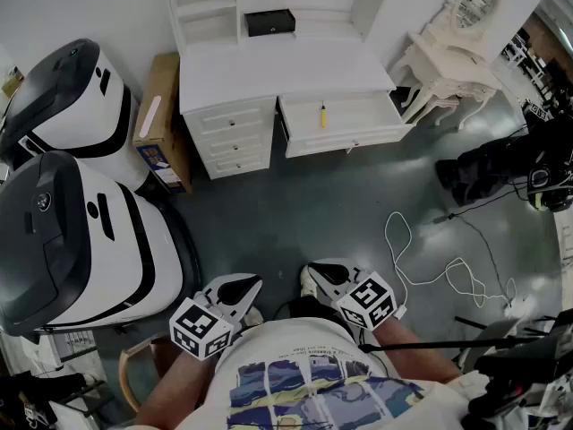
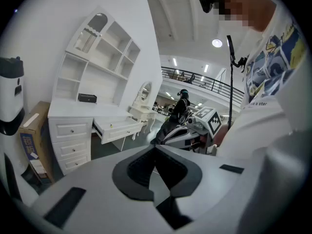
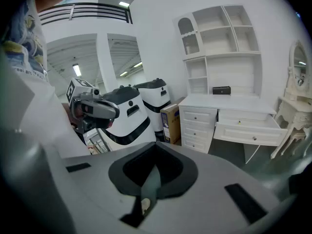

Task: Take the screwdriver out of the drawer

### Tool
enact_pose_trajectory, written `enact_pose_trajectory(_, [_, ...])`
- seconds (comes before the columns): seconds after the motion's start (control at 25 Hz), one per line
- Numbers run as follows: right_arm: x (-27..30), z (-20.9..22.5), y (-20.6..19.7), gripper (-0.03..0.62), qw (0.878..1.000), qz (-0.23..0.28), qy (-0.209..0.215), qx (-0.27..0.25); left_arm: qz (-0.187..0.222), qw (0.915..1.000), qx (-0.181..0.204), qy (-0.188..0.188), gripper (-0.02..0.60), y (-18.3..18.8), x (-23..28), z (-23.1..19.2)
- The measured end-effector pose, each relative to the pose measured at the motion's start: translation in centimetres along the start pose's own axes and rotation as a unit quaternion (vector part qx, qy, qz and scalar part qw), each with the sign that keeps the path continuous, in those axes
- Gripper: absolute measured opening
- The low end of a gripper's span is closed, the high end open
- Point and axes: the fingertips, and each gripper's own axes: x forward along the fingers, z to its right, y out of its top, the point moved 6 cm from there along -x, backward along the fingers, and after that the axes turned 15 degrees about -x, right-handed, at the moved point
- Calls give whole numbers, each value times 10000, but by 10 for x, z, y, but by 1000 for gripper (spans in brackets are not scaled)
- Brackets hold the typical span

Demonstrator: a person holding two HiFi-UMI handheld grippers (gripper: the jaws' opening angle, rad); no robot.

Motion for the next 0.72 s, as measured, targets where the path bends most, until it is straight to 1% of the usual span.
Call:
enact_pose_trajectory(0.2, [-12,20,-9,25,9999,-18,-97,99,-20,9999,100,-134,14,13,27,9])
enact_pose_trajectory(0.4, [-24,54,-16,25,9999,13,-137,90,-77,9997,167,-180,14,28,63,18])
enact_pose_trajectory(0.72, [-31,119,-37,25,9997,-57,62,220,-171,9996,209,1,14,53,119,26])
